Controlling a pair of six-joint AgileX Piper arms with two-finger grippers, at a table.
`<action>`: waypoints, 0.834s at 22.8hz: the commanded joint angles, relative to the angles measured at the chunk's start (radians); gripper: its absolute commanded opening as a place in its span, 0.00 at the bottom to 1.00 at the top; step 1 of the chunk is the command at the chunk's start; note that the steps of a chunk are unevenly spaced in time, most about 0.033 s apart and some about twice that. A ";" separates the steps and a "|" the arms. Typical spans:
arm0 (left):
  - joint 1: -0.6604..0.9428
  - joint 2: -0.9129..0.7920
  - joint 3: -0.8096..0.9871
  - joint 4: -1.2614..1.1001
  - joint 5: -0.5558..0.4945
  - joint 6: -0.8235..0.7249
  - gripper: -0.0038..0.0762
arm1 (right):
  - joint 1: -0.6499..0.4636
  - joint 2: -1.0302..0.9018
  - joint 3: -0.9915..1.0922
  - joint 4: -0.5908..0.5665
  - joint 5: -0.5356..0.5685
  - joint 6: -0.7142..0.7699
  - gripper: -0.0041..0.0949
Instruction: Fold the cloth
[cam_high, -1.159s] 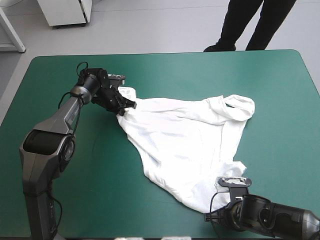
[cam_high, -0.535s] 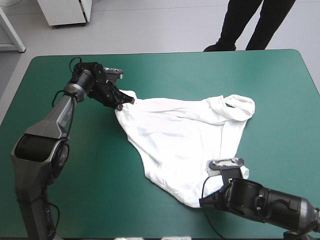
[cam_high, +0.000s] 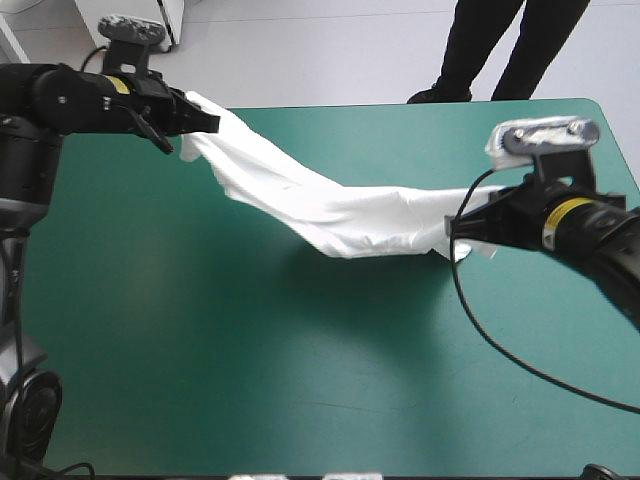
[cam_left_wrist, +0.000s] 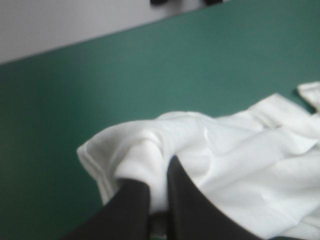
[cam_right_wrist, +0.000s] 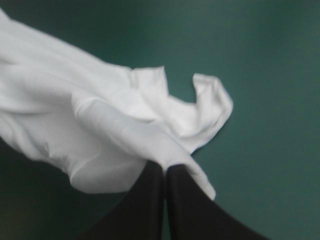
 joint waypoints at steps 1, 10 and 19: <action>-0.007 -0.102 -0.093 -0.045 -0.063 -0.005 0.04 | -0.066 0.026 -0.194 -0.020 0.000 -0.174 0.02; -0.007 -0.206 -0.452 -0.179 -0.272 0.030 0.04 | -0.090 0.296 -0.974 -0.071 -0.084 -0.428 0.02; -0.007 -0.215 -0.675 -0.255 -0.373 0.060 0.04 | -0.090 0.324 -1.178 0.020 -0.219 -0.476 0.03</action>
